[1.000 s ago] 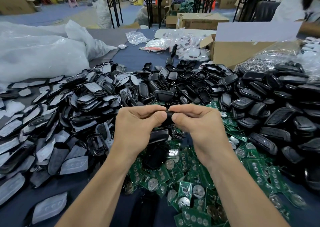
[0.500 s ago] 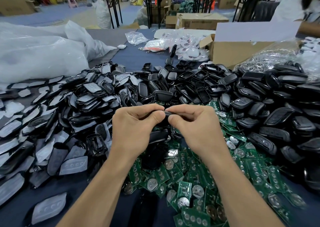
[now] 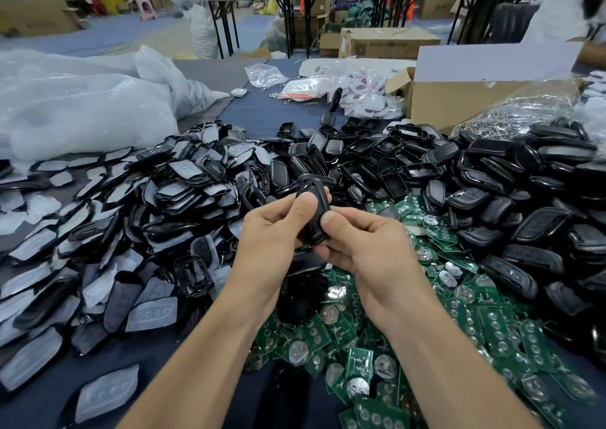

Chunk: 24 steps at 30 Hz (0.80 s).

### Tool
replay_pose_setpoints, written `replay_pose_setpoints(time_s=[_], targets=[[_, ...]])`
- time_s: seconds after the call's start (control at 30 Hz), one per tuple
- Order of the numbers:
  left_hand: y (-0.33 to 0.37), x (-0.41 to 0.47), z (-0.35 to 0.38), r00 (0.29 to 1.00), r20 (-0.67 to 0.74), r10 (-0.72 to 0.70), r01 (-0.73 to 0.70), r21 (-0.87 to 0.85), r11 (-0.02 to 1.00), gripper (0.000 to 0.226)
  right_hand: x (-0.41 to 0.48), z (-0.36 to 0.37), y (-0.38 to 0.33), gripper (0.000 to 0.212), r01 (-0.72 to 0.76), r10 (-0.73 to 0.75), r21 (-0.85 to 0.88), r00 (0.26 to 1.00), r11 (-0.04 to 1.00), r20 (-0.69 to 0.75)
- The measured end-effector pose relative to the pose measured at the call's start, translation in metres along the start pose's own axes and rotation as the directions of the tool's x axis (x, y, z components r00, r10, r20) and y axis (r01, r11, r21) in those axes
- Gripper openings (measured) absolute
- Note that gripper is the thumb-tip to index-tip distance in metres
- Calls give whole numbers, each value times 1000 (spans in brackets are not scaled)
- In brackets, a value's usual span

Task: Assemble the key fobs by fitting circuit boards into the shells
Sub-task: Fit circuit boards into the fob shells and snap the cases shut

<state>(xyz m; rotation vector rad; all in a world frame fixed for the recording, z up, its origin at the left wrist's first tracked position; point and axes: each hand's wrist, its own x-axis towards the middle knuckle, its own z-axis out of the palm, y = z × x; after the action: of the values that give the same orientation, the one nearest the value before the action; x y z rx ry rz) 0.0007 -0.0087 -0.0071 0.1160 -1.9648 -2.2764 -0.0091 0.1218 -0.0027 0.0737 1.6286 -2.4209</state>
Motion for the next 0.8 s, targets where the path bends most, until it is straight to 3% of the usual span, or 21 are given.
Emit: replay_pose_setpoints(time_s=[0.27, 0.57, 0.67, 0.8], targets=[[4, -4, 5, 993, -95, -76, 70, -67, 995, 37, 2, 0, 5, 9, 36, -37, -103, 999, 994, -4], [-1, -3, 4, 991, -137, -1, 1, -5, 1000, 43, 5, -4, 14, 7, 69, -67, -200, 998, 977, 18], [-1, -3, 3, 994, -104, -31, 25, -56, 998, 59, 6, -5, 12, 8, 22, -14, -155, 999, 988, 47], [-5, -2, 2, 993, -121, -9, 13, 33, 999, 65, 9, -10, 5, 9, -105, 109, -60, 992, 993, 64]])
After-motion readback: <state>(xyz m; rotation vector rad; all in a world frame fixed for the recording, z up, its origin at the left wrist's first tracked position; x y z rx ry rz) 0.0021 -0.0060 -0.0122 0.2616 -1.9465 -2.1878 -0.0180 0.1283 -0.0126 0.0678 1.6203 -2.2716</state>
